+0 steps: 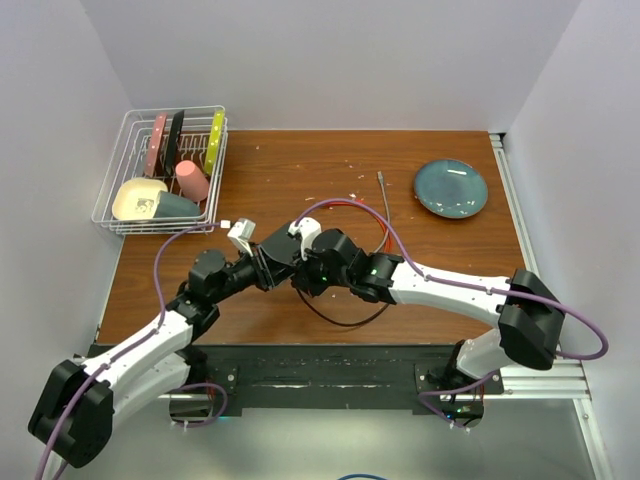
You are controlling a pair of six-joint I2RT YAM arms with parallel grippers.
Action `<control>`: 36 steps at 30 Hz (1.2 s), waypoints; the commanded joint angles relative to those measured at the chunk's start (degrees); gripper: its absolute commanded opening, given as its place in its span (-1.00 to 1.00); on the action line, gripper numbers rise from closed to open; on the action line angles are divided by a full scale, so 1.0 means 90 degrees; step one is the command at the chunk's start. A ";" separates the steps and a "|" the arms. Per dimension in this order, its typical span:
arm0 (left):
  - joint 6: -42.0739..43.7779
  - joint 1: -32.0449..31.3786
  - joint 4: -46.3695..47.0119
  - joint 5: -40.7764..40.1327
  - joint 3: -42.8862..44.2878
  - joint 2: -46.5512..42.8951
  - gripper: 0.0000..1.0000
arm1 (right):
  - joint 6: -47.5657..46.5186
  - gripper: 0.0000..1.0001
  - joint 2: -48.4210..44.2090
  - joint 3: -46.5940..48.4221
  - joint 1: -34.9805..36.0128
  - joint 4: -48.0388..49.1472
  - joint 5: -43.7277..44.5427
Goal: Insert the plug into the switch port
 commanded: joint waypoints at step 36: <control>-0.0586 -0.0086 0.0432 -0.0464 -0.0226 -0.1175 -1.00 | 0.0734 -0.16 -0.1018 -0.1491 0.0083 0.3053 -0.0088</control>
